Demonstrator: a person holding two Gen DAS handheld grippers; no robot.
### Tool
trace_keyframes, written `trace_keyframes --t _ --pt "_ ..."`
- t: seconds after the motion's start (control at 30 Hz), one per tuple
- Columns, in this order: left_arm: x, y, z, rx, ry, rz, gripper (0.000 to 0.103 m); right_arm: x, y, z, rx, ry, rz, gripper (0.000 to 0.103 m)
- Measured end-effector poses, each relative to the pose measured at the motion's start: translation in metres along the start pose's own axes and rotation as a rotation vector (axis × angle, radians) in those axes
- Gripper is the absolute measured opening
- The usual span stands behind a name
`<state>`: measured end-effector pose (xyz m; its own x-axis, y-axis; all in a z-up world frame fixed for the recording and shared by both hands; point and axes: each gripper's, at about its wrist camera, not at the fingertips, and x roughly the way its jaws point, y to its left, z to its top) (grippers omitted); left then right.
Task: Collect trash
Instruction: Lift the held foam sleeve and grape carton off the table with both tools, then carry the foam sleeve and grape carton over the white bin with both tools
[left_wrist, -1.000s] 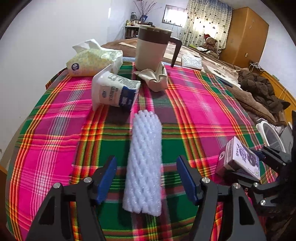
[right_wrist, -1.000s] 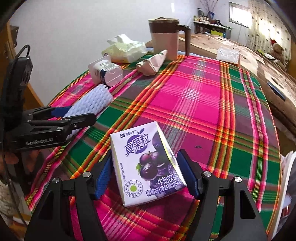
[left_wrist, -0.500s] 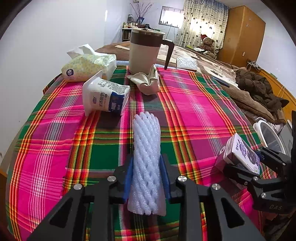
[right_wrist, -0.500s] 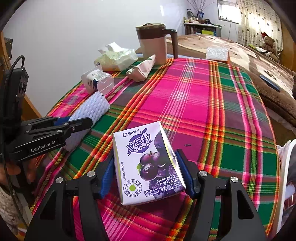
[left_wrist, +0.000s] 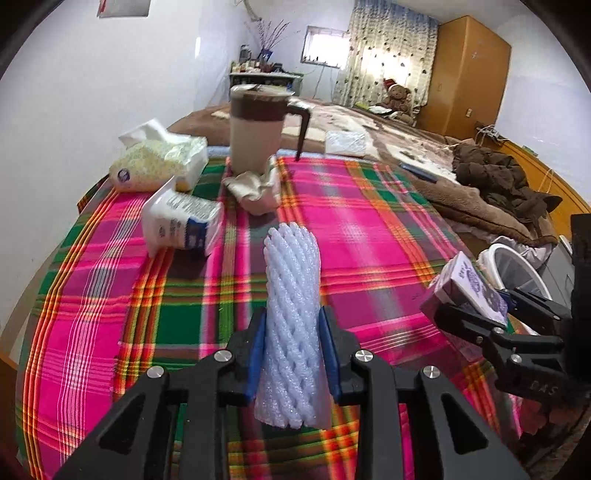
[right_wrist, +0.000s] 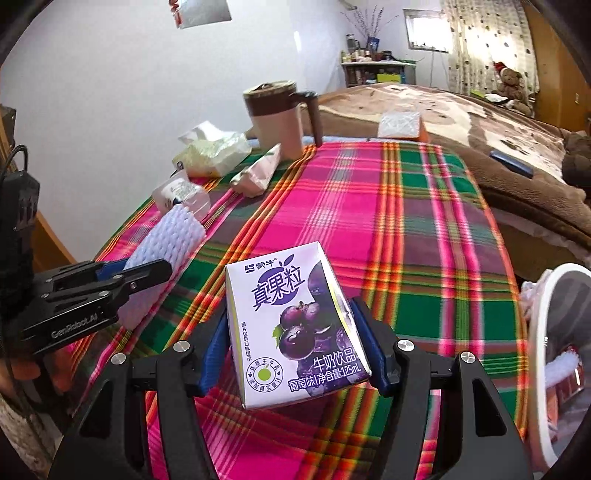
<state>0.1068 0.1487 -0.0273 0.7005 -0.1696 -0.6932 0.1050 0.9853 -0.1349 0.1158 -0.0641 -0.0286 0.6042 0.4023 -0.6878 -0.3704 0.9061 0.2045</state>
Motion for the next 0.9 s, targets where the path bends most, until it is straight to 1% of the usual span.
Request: trace_keyframes --t 0.3,0.53,0.9 --pt "-0.01 -0.035 0.012 0.045 -0.039 -0.05 0.03 -0.026 -0.025 0.003 0.049 -0.052 -0.043 0.063" --pt "-0.013 -0.069 0.022 0.09 -0.065 -0.088 0.03 -0.049 -0.049 0.003 0.087 -0.097 -0.097 0.063" --pt "-0.007 -0.127 0.03 0.161 -0.071 -0.164 0.03 -0.079 -0.092 -0.003 0.158 -0.148 -0.178 0.063"
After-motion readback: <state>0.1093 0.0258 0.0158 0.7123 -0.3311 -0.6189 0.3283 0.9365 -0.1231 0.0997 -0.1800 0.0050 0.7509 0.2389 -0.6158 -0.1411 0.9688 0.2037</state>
